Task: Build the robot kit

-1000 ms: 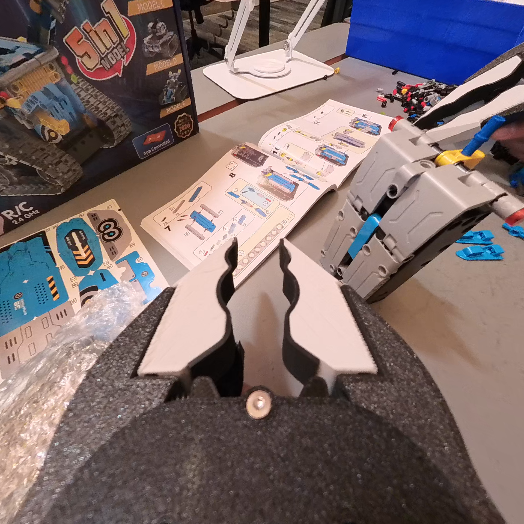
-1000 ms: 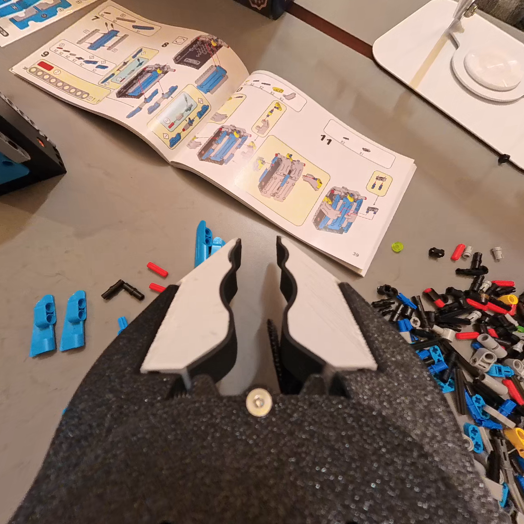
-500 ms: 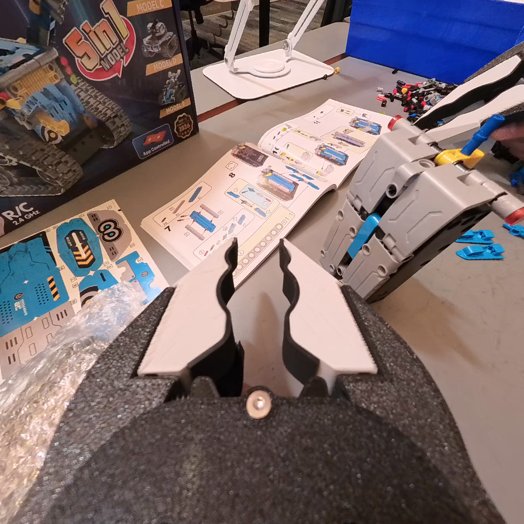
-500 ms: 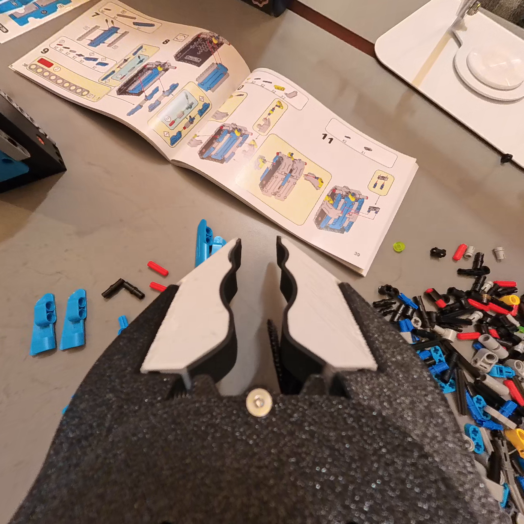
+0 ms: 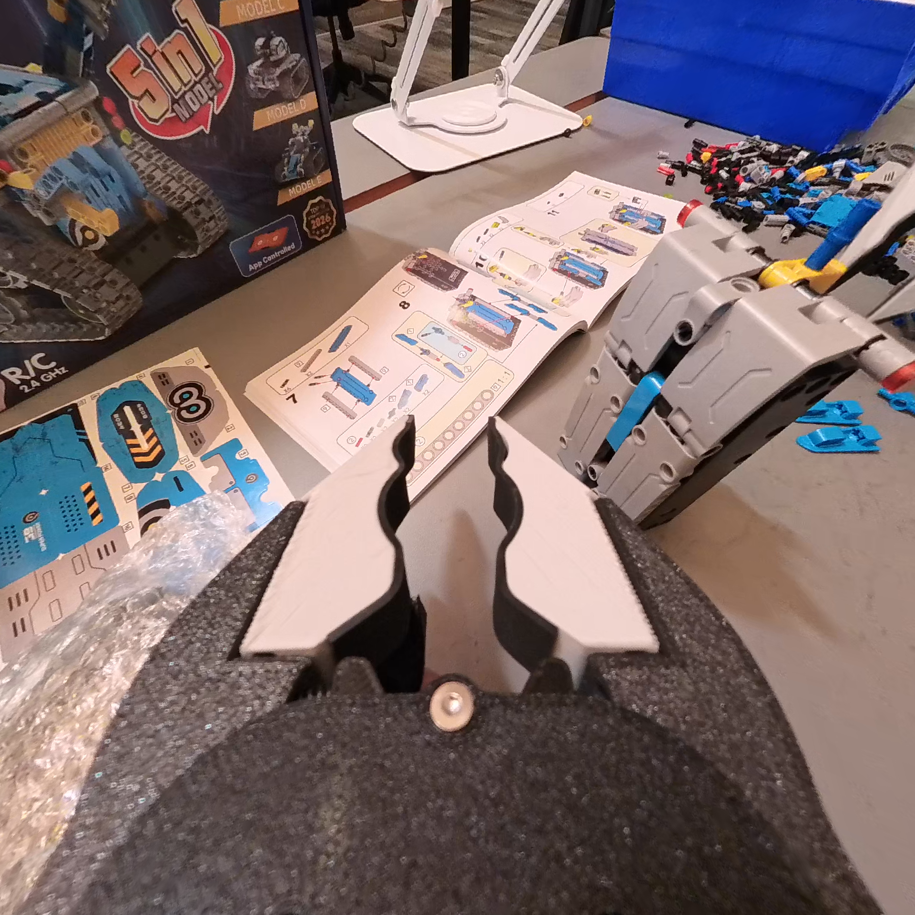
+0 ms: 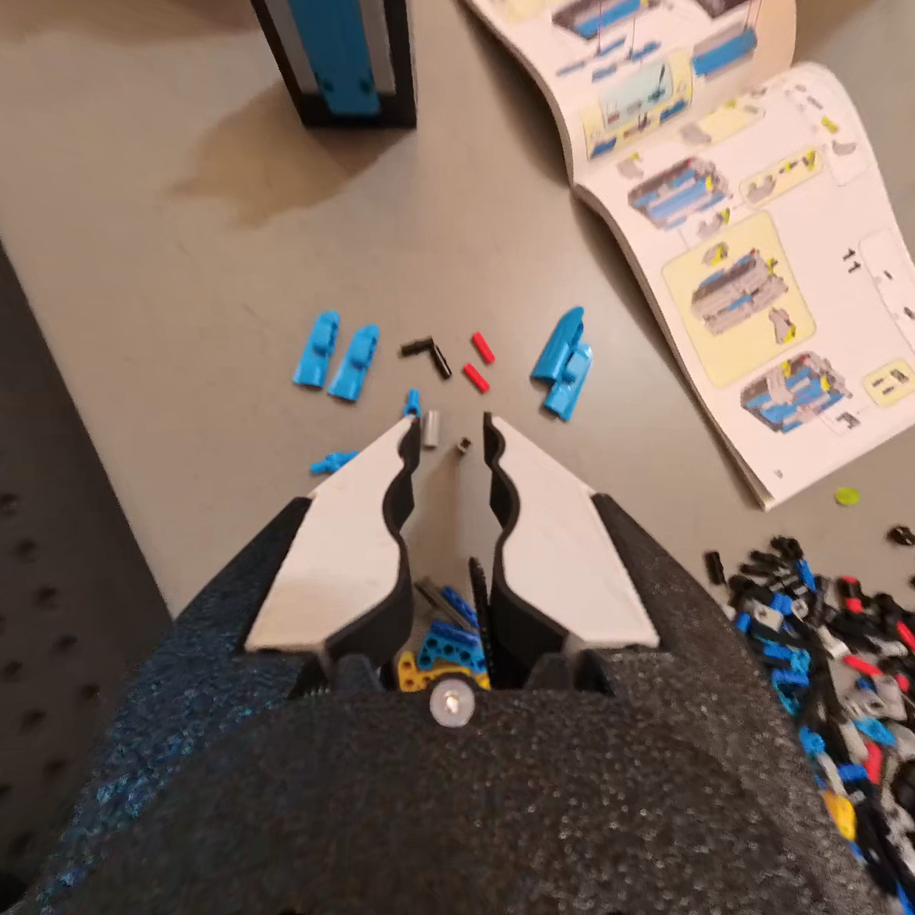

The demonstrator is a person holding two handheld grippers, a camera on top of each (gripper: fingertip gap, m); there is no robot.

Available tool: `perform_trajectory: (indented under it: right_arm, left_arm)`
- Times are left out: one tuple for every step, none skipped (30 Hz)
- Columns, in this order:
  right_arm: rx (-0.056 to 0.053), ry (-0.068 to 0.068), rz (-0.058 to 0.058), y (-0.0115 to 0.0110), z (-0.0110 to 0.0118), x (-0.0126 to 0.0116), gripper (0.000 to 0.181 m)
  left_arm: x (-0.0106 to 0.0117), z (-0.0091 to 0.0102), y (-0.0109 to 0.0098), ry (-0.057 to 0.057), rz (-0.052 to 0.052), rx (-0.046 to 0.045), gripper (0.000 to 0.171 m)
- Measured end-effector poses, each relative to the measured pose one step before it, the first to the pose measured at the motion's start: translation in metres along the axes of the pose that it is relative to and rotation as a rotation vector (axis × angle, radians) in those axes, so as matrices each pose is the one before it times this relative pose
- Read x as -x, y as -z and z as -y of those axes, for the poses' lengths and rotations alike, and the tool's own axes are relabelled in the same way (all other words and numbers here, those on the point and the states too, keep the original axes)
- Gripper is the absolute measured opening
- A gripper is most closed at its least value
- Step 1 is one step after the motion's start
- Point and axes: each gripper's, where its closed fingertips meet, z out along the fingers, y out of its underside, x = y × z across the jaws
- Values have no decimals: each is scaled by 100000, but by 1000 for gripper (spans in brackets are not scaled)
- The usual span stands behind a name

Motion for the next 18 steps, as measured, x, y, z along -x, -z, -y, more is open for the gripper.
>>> perform_trajectory:
  right_arm:
    - [2561, 359, -1355, -25, -438, -204, 25]
    - [1246, -69, -267, -109, -261, -96, 25]
    - [632, -465, 624, -146, -208, -28, 25]
    - [-89, -830, 601, -146, -114, -72, 25]
    - [-315, -958, 864, -135, -101, -34, 24]
    - [331, -740, 696, -152, -200, -60, 24]
    - [721, -484, 154, -166, -280, -134, 24]
    - [731, -382, 99, -179, -278, -123, 24]
    - [226, -463, 291, -180, -168, -73, 24]
    - [-346, -562, 231, -161, -30, -65, 24]
    - [-126, -602, 224, -108, -27, -58, 24]
    - [8, -430, 312, -54, -4, -16, 23]
    - [-231, -23, 95, -21, 42, -25, 22]
    - [-811, 148, 193, -12, 136, 27, 20]
    - [-901, -45, 710, -9, 154, 113, 18]
    - [-314, 121, 197, -18, 57, 24, 13]
    - [-45, 336, -545, -14, 5, -109, 7]
    - [-45, -2, 95, -10, -17, -42, 7]
  left_arm:
    - [9, 0, 0, 26, -21, -4, 29]
    - [-6, 1, -6, -8, 6, 14, 29]
    - [0, 2, 4, -51, 28, -36, 29]
    - [-12, 14, 6, -93, 18, -53, 29]
    - [-10, 0, 4, -95, 36, -23, 29]
    - [1, 3, -7, -64, 22, -3, 29]
    - [-6, -2, 6, -15, 4, -8, 29]
    - [5, 3, -6, 31, -4, 1, 29]
    - [-2, 1, 0, 11, -8, -4, 29]
    - [-6, 1, -6, -23, -5, 13, 29]
    - [-1, 12, -2, -42, 18, 3, 29]
    - [-12, 4, -2, -43, -5, -27, 29]
    - [-1, 0, 0, 22, 4, -2, 29]
    - [2, 3, -6, 39, -21, 2, 29]
    - [-3, 0, 0, 16, -13, 2, 29]
    - [-2, 2, -11, 4, -11, 27, 29]
    - [2, -1, 1, -17, 4, 7, 29]
    - [-8, 14, 2, -45, 21, -34, 29]
